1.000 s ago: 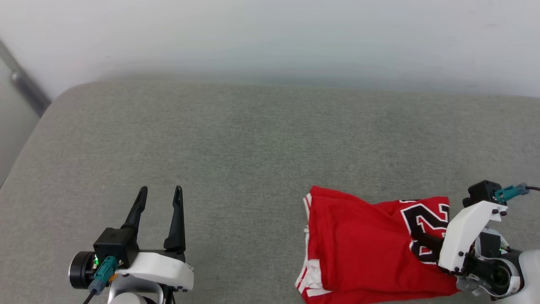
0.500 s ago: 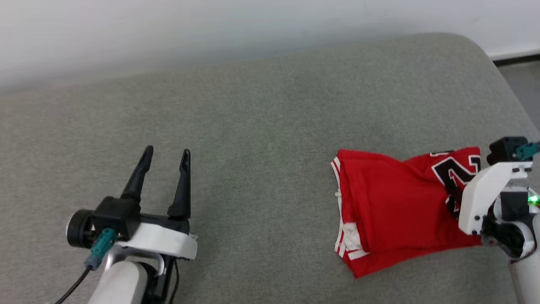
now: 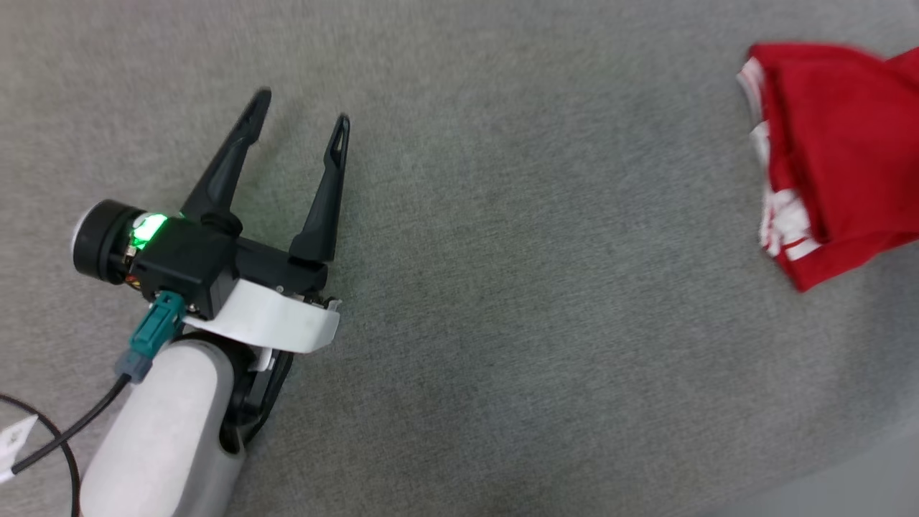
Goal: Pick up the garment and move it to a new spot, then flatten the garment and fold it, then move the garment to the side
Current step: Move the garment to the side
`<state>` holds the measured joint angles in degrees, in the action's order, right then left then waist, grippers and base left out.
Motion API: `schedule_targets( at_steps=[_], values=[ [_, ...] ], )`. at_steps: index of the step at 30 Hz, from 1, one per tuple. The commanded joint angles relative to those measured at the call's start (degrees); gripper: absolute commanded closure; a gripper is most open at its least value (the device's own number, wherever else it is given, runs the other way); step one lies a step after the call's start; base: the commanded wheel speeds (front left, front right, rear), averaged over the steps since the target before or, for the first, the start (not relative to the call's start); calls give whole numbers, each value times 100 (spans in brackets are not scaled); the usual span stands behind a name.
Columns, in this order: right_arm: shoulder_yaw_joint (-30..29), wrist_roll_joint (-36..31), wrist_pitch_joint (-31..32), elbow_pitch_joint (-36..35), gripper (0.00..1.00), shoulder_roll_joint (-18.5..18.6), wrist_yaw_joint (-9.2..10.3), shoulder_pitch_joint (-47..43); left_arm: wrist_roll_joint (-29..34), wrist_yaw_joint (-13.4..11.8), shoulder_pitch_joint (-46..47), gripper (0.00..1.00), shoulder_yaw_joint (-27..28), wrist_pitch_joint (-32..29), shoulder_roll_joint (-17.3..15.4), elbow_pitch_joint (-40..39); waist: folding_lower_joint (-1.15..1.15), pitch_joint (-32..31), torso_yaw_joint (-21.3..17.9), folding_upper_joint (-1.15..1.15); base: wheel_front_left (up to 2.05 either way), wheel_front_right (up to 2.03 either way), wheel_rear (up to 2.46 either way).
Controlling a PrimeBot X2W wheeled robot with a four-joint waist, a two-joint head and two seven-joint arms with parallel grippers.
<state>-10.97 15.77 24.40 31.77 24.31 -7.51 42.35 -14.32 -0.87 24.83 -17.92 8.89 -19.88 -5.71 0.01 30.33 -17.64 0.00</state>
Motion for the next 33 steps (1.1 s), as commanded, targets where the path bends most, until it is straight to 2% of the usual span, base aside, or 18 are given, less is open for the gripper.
schedule_targets(
  at_steps=[1, 4, 7, 8, 9, 10, 16, 21, 27, 33],
  values=[
    [-102, -95, -102, 82, 100, 69, 4, 166, 43, 27, 121, 0, -2, -30, -49, -88, -1, 504, 57, 0, 0, 0, 0],
    [-431, -358, -384, 275, 100, 120, 5, 403, 90, 28, 220, 0, -9, -108, -111, -249, -1, 722, 105, 0, 0, 0, 0],
    [-637, -598, -678, 520, 100, -22, 4, 566, 112, 36, 264, 0, -38, -172, -158, -355, -1, 860, 127, 0, 0, 0, 0],
    [-692, -666, -836, 581, 95, -59, 4, 633, 114, 37, 266, 0, -40, -196, -169, -359, -1, 880, 132, 0, 0, 0, 0],
    [-739, -760, -984, 651, 54, -81, 4, 675, 119, 37, 269, 0, -44, -201, -181, -366, -1, 894, 136, 0, 0, 0, 0],
    [-800, -870, -1116, 740, 0, -101, 5, 708, 123, 38, 274, 0, -54, -216, -188, -366, -1, 903, 138, 0, 0, 0, 0],
    [-1028, -1451, -2067, 1136, 0, -160, 5, 852, 89, 54, 259, 0, -103, -193, -197, -279, -1, 771, 146, 0, 0, 0, 0],
    [-977, -1745, -2396, 1364, 0, -229, 5, 697, -2, -47, 7, 0, -77, -31, -128, -72, -1, 271, 89, 0, 0, 0, 0],
    [-409, -1776, -2501, 1368, 0, -422, 5, 253, -241, -244, -581, 0, 27, 202, 26, 309, -1, -684, 11, 0, 0, 0, 0],
    [307, -1289, -2638, 1018, 0, -601, 5, -566, -488, -445, -1186, 0, 95, 361, 249, 613, -1, -1557, 154, 0, 0, 0, 0]
  ],
)
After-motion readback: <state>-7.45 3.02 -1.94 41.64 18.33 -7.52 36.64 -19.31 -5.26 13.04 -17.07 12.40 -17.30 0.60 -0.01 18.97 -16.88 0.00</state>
